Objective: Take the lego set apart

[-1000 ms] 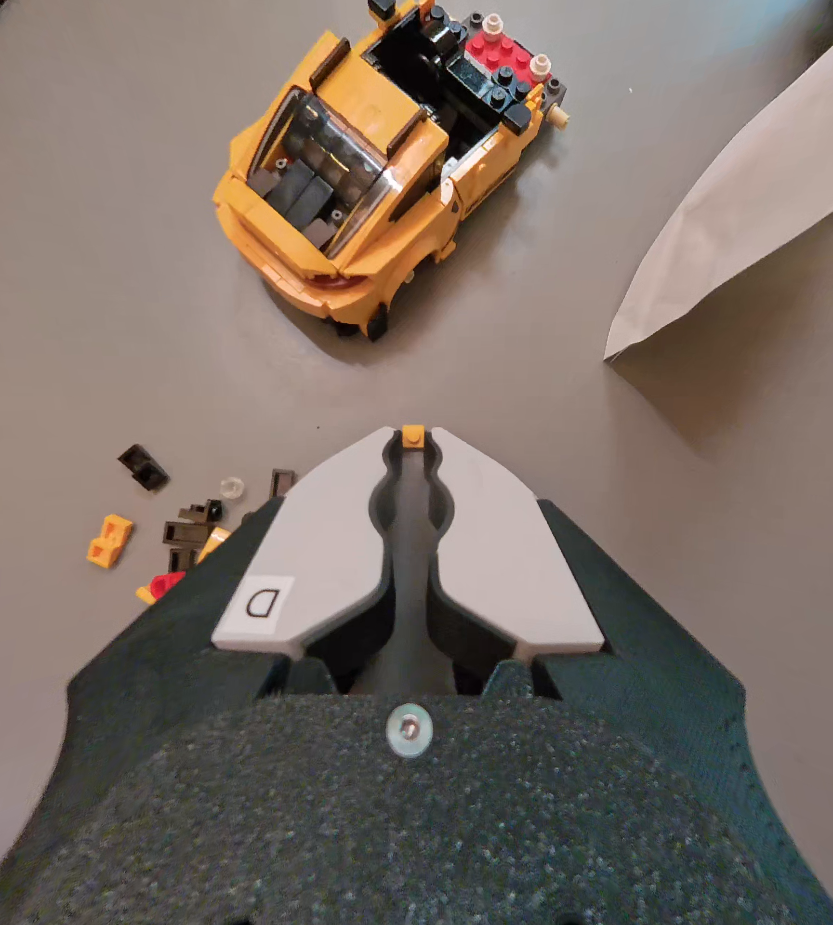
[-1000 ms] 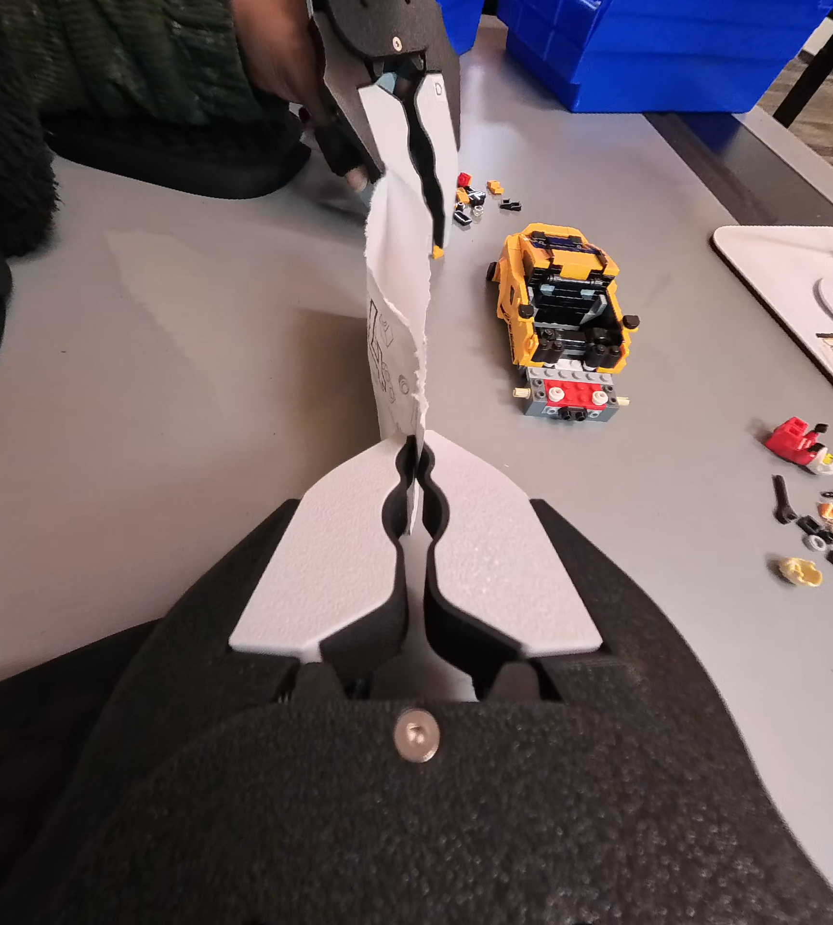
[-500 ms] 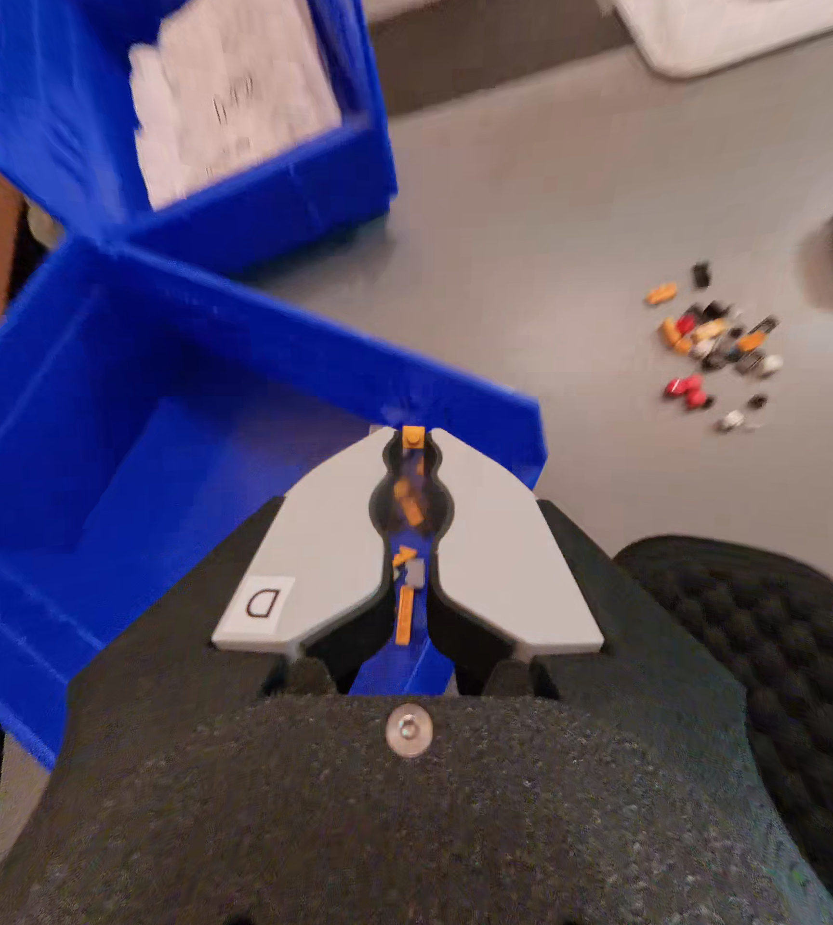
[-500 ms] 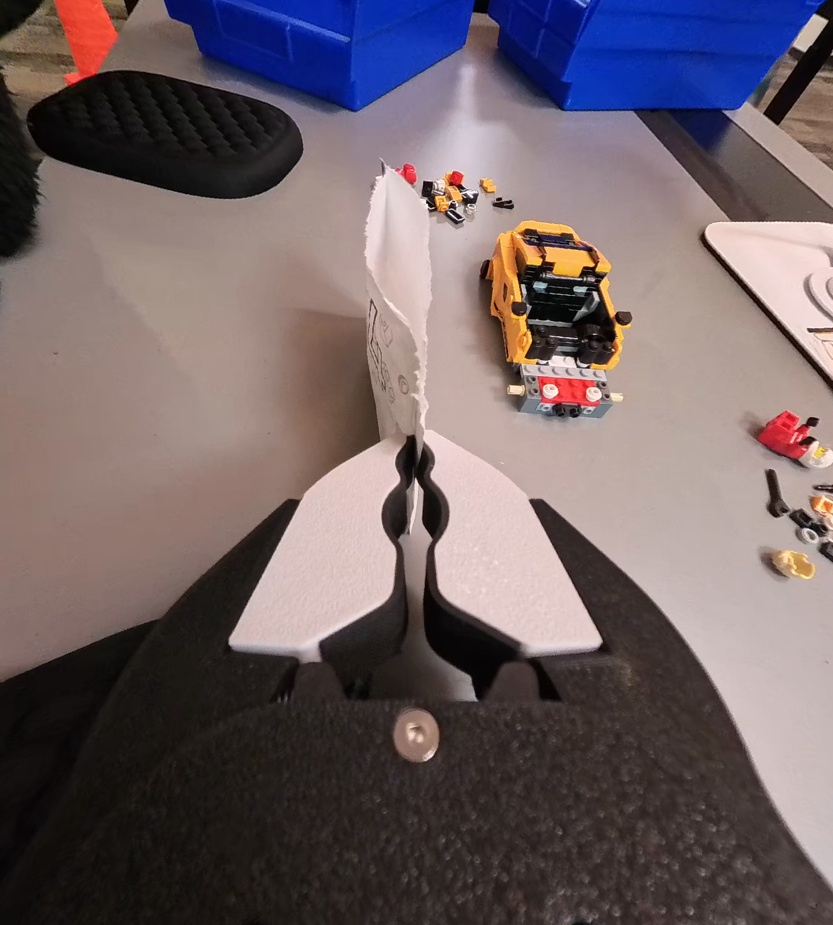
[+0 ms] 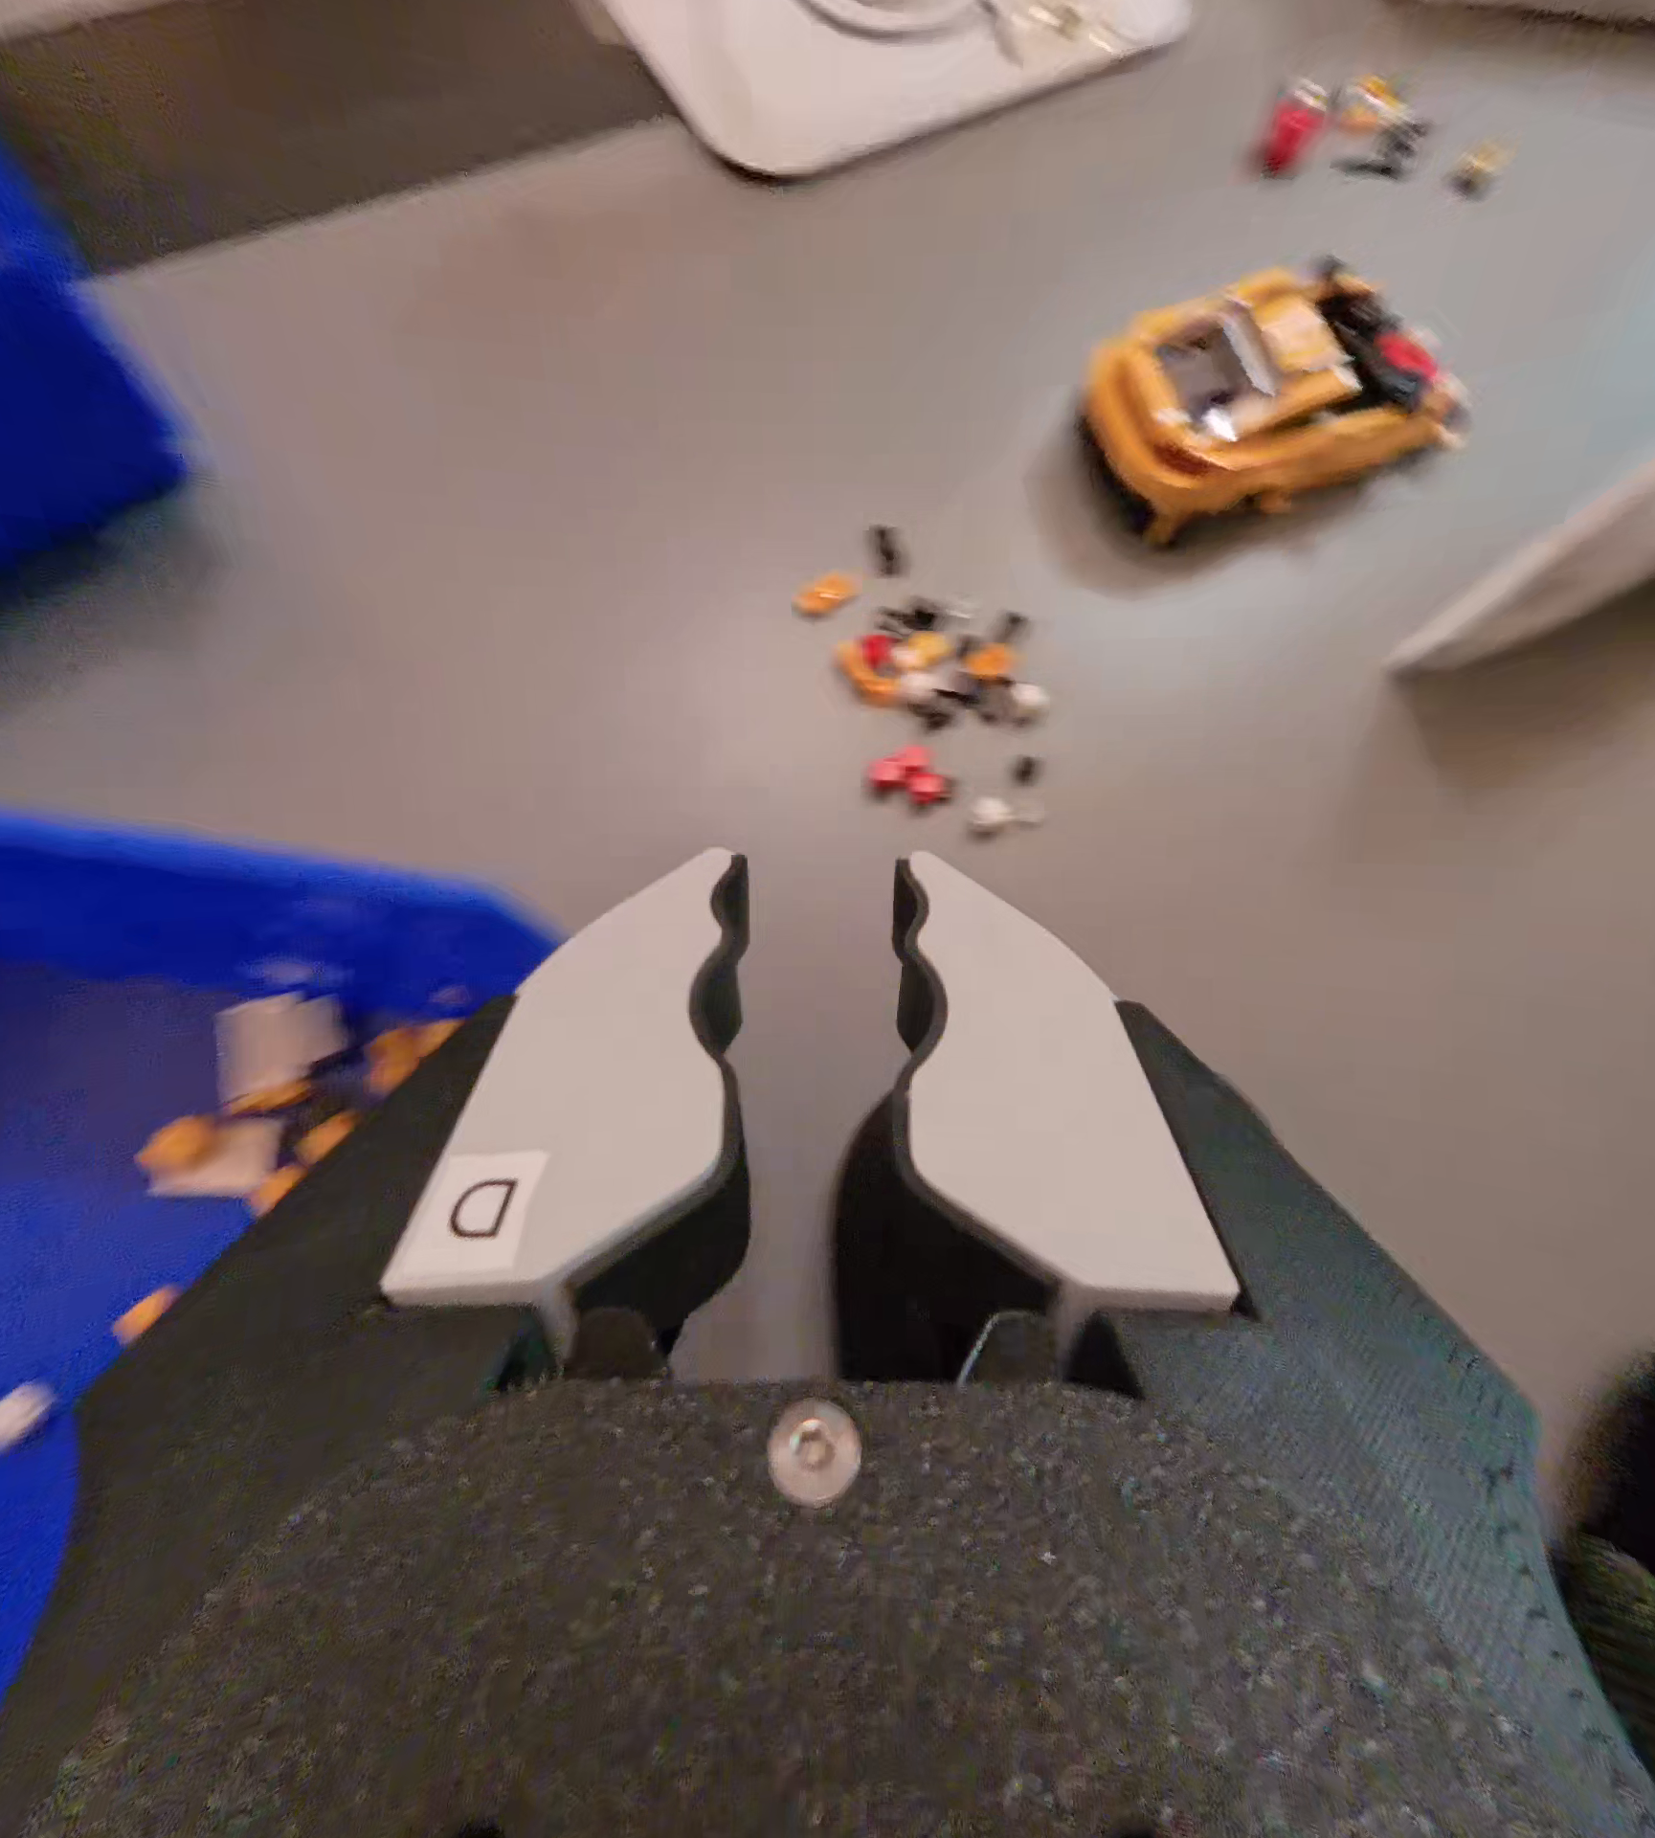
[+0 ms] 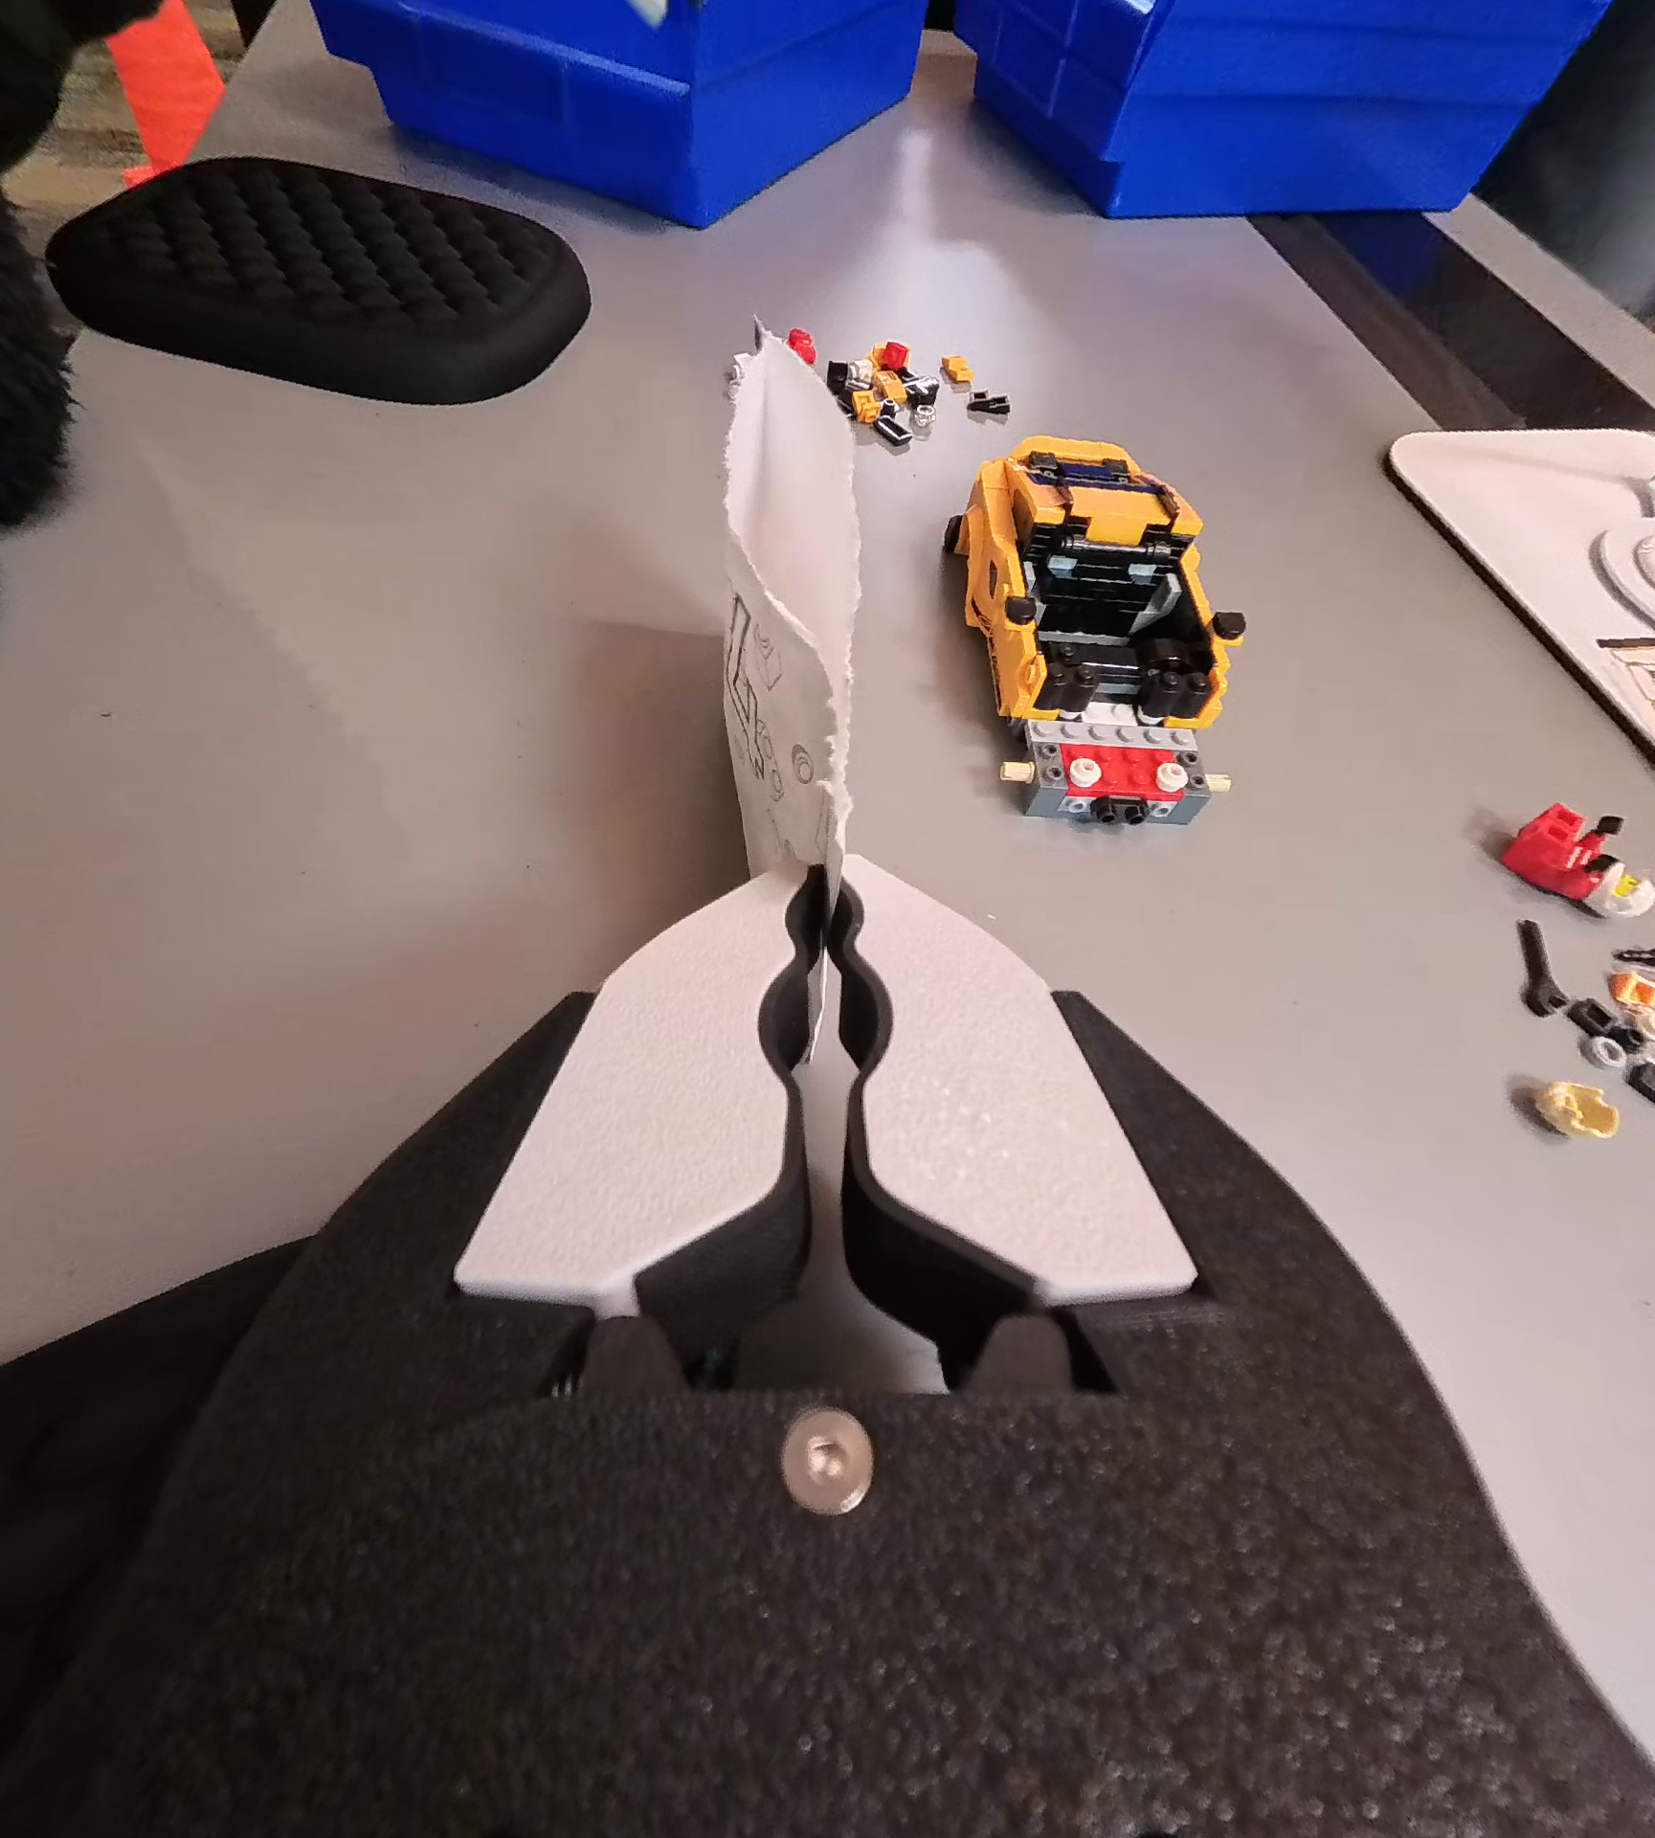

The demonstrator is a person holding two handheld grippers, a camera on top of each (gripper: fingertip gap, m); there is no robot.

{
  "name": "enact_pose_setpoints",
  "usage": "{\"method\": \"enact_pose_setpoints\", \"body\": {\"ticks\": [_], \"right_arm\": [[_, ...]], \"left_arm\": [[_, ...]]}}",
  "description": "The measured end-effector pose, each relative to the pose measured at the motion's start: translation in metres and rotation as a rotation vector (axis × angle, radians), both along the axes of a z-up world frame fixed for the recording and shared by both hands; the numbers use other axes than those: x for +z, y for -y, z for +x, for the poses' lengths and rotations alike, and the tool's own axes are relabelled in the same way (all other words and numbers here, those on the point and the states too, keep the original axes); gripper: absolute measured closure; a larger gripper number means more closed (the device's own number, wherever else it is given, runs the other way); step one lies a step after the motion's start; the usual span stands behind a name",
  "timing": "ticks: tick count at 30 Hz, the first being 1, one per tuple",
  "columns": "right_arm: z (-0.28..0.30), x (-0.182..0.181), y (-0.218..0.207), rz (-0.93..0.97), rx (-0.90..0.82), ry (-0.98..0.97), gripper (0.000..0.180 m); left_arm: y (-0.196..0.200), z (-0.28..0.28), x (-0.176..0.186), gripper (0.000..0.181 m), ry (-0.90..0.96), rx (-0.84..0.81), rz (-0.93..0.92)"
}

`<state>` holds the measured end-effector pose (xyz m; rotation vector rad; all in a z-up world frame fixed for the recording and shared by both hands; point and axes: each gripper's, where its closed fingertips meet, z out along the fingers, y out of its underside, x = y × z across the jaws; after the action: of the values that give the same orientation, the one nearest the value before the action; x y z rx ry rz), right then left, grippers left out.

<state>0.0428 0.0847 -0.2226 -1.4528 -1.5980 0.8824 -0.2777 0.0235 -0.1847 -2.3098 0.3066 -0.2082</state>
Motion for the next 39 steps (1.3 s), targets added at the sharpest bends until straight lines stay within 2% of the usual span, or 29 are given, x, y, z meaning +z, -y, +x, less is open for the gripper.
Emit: {"method": "enact_pose_setpoints", "body": {"ticks": [3, 6, 12, 15, 20, 26, 30, 34, 39], "right_arm": [[0.001, 0.000, -0.003, 0.002, -0.021, 0.003, 0.180], [0.003, 0.000, -0.010, 0.000, -0.059, 0.010, 0.180], [0.009, -0.004, -0.024, -0.002, -0.134, 0.040, 0.177], [0.013, -0.009, -0.032, -0.014, -0.171, 0.062, 0.177], [0.019, -0.015, -0.040, -0.023, -0.212, 0.102, 0.174], [0.038, -0.010, -0.069, -0.040, -0.377, 0.098, 0.162], [0.053, 0.012, -0.088, -0.028, -0.499, 0.005, 0.155], [0.060, 0.032, -0.096, 0.004, -0.571, -0.063, 0.149], [0.052, 0.051, -0.089, 0.040, -0.549, -0.129, 0.148]], "left_arm": [[-0.007, 0.033, -0.033, 0.148, -0.082, -0.102, -0.090], [-0.016, 0.050, -0.060, 0.141, -0.060, -0.138, -0.162], [-0.034, 0.054, -0.085, 0.130, -0.085, -0.159, -0.203], [-0.040, 0.055, -0.085, 0.132, -0.078, -0.164, -0.182], [-0.044, 0.053, -0.085, 0.146, -0.091, -0.165, -0.151], [-0.045, 0.063, -0.085, 0.181, -0.067, -0.204, -0.128], [-0.044, 0.065, -0.084, 0.181, -0.095, -0.219, -0.117], [-0.043, 0.066, -0.068, 0.181, -0.089, -0.220, -0.049], [-0.037, 0.053, -0.044, 0.181, -0.071, -0.162, 0.015]]}}
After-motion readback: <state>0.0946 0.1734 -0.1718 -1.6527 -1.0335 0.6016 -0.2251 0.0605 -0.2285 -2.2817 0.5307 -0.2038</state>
